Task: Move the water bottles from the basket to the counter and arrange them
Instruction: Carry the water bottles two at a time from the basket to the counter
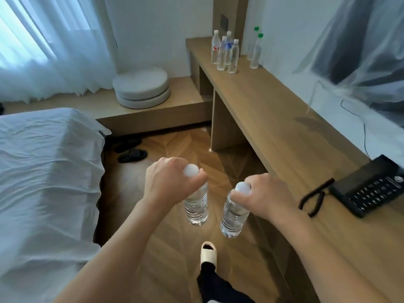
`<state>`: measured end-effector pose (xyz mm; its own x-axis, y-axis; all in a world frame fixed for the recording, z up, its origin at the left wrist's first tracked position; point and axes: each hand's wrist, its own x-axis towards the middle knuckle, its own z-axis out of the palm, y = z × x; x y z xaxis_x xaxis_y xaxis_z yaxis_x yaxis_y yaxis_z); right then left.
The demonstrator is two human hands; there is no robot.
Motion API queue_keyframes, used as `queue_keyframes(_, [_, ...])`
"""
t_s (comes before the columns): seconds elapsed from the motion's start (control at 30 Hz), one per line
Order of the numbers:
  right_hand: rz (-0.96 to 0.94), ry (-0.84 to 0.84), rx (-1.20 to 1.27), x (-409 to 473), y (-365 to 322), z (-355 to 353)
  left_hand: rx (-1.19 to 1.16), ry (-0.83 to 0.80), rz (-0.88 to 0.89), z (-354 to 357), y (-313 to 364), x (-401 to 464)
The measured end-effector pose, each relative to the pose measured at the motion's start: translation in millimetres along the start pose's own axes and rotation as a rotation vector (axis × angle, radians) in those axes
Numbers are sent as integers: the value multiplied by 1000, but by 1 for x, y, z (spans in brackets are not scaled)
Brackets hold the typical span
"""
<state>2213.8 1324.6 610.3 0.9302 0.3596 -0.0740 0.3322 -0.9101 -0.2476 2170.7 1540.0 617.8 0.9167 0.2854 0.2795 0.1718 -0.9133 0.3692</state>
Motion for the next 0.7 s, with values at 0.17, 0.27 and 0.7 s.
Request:
queue_keyframes(0.17, [12, 4, 37, 119, 12, -12, 39, -21, 8, 24, -2, 118])
queue_keyframes(0.27, [32, 19, 109, 187, 22, -25, 33, 1, 29, 36, 1, 187])
queue_keyframes(0.7, [214, -25, 182, 435, 79, -42, 26, -82, 114, 125, -2, 444])
